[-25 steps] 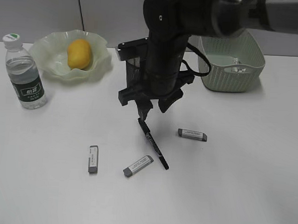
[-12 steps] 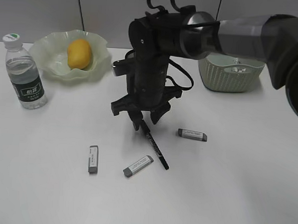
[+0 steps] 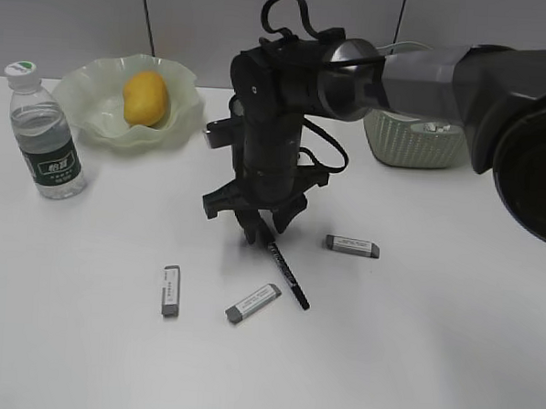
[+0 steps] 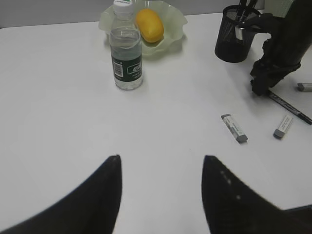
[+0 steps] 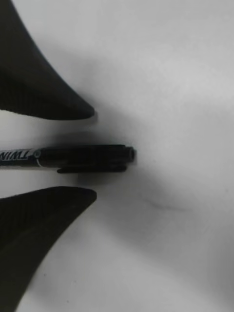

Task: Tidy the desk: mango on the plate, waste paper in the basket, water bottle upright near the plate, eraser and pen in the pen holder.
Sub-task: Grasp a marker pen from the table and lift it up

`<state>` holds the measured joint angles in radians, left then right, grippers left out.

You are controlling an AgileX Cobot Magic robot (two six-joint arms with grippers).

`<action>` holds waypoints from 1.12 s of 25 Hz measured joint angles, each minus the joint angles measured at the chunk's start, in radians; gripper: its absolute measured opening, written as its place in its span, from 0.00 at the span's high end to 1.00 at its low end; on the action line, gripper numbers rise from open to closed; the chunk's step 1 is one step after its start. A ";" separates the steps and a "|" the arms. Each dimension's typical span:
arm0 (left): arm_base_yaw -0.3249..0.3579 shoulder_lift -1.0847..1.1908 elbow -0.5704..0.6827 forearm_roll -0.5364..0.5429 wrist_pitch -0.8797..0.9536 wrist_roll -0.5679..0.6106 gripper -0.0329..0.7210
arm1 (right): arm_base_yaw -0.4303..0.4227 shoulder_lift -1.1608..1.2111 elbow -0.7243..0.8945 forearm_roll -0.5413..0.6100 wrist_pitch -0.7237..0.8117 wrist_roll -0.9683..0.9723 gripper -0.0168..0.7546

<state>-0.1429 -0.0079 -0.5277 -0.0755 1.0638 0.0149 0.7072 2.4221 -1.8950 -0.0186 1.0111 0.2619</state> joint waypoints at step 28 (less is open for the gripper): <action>0.000 0.000 0.000 0.000 0.000 0.000 0.42 | 0.000 0.022 -0.059 -0.013 0.013 -0.061 0.79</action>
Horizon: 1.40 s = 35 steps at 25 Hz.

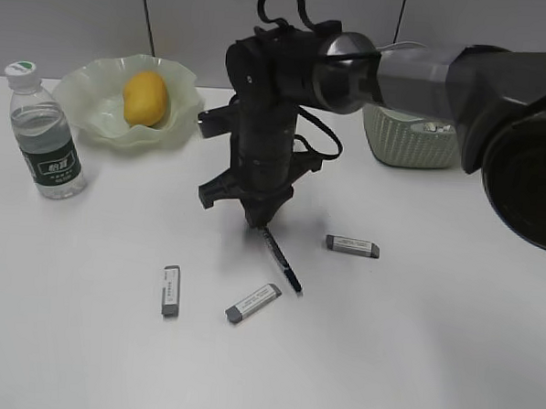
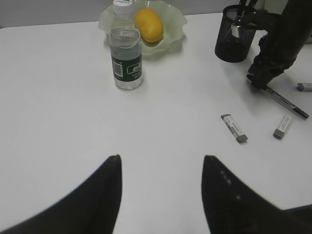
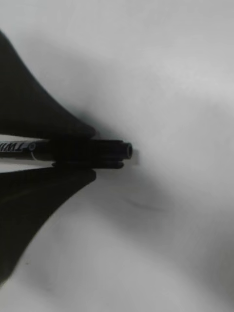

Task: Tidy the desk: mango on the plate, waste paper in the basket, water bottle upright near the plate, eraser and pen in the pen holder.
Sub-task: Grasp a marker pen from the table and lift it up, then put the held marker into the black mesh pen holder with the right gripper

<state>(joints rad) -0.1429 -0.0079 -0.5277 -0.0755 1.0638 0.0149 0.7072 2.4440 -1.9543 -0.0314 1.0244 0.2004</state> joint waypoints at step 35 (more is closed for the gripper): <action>0.000 0.000 0.000 0.000 0.001 0.000 0.42 | -0.082 -0.027 -0.279 -0.266 -0.530 0.077 0.79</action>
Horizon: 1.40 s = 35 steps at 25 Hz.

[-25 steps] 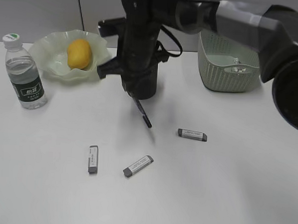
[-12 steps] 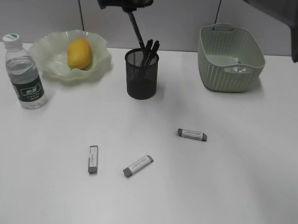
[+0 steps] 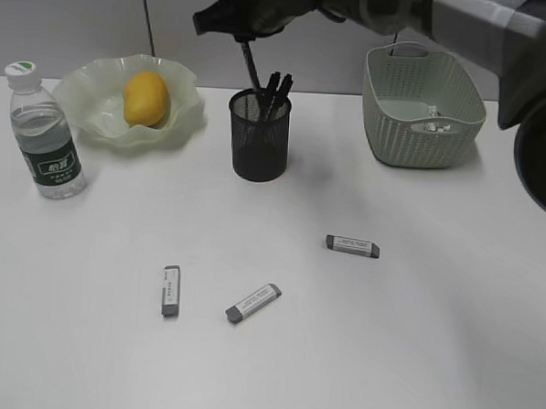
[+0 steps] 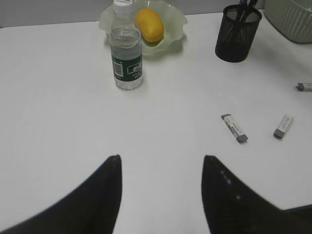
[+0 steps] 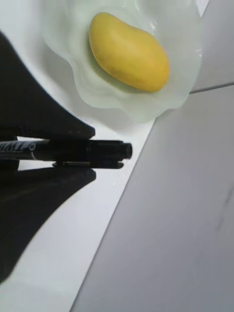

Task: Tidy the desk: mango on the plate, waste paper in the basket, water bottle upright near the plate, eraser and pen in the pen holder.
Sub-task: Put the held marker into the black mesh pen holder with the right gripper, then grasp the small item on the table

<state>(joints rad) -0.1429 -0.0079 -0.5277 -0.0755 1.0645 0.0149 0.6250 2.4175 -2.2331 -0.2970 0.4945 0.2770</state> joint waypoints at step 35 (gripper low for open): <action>0.000 0.000 0.000 0.000 0.000 0.000 0.42 | 0.001 -0.439 0.133 0.091 0.576 -0.201 0.35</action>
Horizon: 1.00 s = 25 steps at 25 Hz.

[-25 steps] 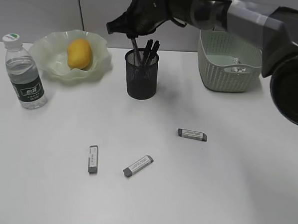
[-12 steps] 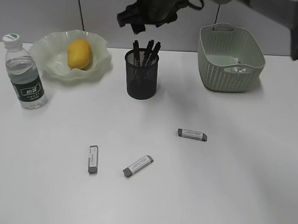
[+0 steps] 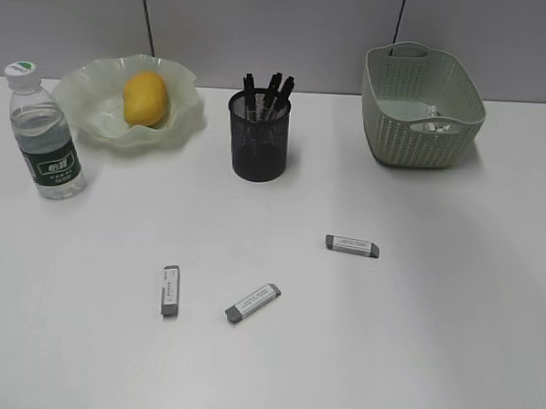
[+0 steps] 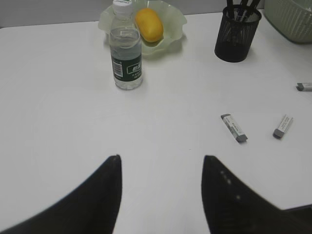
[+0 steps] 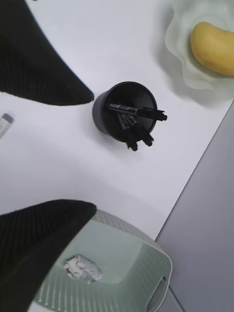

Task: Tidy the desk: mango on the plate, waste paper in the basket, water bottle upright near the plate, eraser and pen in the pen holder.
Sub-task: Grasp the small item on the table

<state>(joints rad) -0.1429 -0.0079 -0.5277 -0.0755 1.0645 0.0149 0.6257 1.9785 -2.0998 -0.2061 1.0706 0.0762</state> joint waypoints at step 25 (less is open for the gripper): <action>0.000 0.000 0.000 0.000 0.000 0.000 0.42 | -0.389 -0.975 1.242 0.177 -0.103 0.015 0.38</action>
<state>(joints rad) -0.1429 -0.0079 -0.5277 -0.0755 1.0645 0.0149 0.2364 1.0032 -0.8573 -0.0289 0.9672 0.0913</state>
